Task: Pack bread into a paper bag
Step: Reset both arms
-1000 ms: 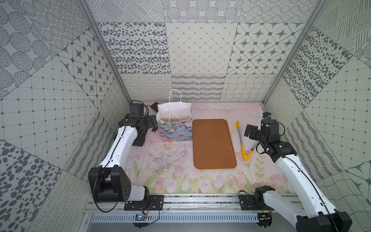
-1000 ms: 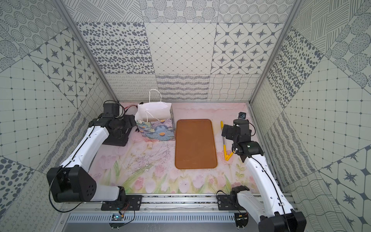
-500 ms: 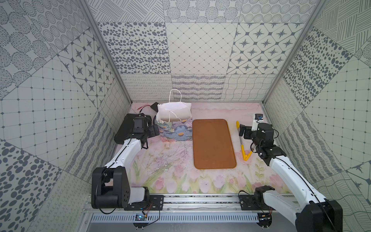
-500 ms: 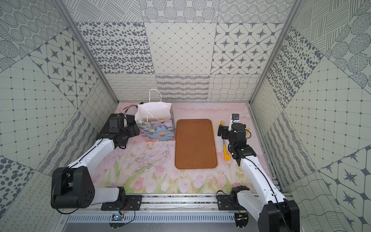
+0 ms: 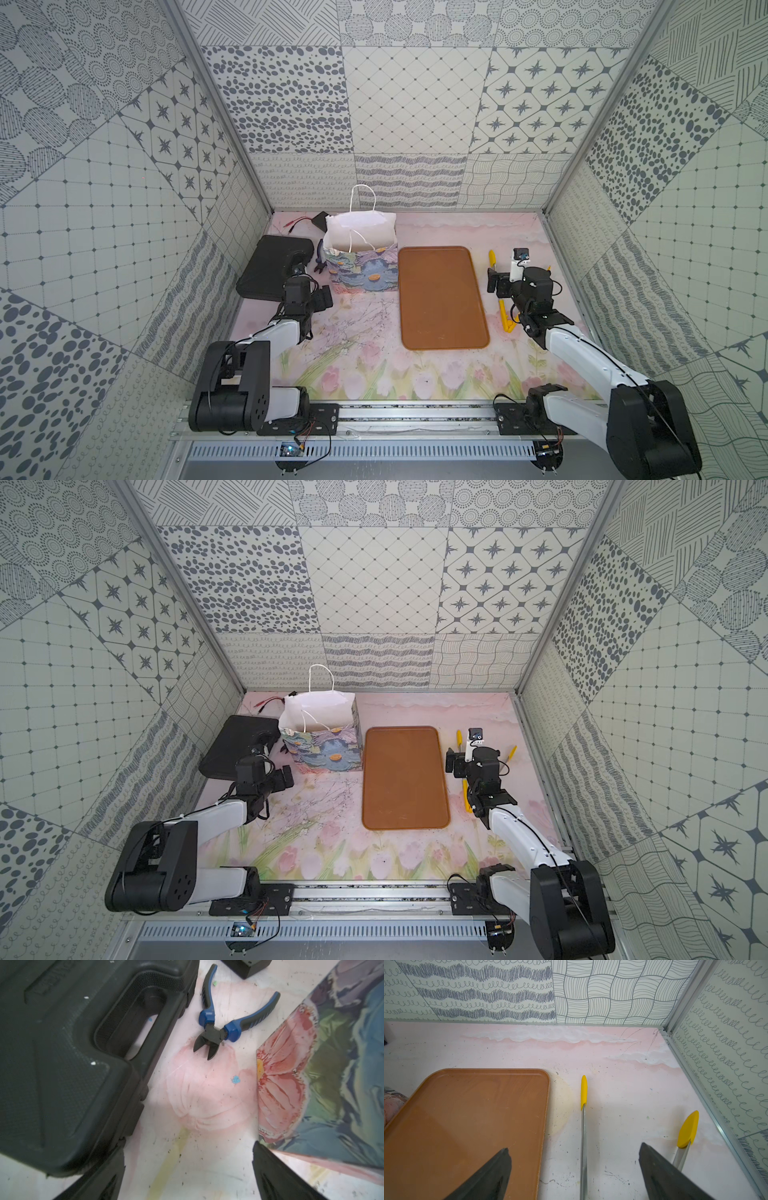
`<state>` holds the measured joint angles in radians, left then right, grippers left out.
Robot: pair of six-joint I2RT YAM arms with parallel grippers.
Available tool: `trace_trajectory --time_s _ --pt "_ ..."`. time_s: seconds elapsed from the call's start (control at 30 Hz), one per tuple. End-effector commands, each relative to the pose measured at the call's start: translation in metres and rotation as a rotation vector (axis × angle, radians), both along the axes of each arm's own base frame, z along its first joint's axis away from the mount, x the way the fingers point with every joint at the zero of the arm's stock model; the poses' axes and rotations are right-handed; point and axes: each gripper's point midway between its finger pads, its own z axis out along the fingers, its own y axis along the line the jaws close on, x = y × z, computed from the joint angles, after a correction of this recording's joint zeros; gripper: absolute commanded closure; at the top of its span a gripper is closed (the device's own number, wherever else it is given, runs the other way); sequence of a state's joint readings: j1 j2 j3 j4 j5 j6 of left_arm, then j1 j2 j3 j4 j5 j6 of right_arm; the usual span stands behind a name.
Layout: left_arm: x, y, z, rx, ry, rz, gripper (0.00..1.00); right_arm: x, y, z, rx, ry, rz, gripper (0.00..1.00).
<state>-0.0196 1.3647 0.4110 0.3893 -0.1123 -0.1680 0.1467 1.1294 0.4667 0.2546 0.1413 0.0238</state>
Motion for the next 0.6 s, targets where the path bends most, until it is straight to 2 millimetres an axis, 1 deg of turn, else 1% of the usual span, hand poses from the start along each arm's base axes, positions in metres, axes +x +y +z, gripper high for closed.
trace_trajectory --time_s 0.0,0.07,0.17,0.23,0.3,0.33,0.37,0.43,0.5,0.57 --pt "0.035 0.0 0.05 0.052 -0.286 -0.022 0.01 0.009 -0.007 0.01 -0.007 -0.113 -0.026 0.0" --pt "0.037 -0.006 0.047 0.057 -0.305 -0.065 0.01 0.01 -0.006 0.006 -0.024 -0.131 -0.015 0.0" --pt "0.038 -0.008 0.041 0.058 -0.314 -0.079 0.01 0.013 -0.009 -0.001 -0.056 -0.164 -0.02 0.0" --pt "0.037 -0.01 0.035 0.054 -0.323 -0.087 0.01 0.018 -0.012 -0.008 -0.047 -0.165 -0.029 0.0" --pt "0.038 -0.013 0.03 0.058 -0.337 -0.113 0.01 0.022 -0.01 -0.014 -0.027 -0.17 -0.022 0.0" --pt "0.039 -0.015 0.03 0.06 -0.342 -0.123 0.01 0.024 -0.009 -0.015 -0.015 -0.182 -0.02 0.0" --pt "0.04 -0.015 0.028 0.047 -0.311 -0.12 0.01 0.025 -0.007 -0.019 -0.021 -0.183 -0.007 0.0" --pt "0.044 -0.019 0.027 0.048 -0.302 -0.151 0.01 0.026 -0.01 -0.027 -0.019 -0.191 -0.026 0.0" --pt "0.044 -0.018 0.026 0.036 -0.289 -0.148 0.01 0.027 -0.011 -0.033 -0.019 -0.201 -0.029 0.0" --pt "0.045 -0.016 0.026 0.038 -0.291 -0.145 0.01 0.031 -0.003 -0.04 -0.025 -0.168 0.015 0.0"
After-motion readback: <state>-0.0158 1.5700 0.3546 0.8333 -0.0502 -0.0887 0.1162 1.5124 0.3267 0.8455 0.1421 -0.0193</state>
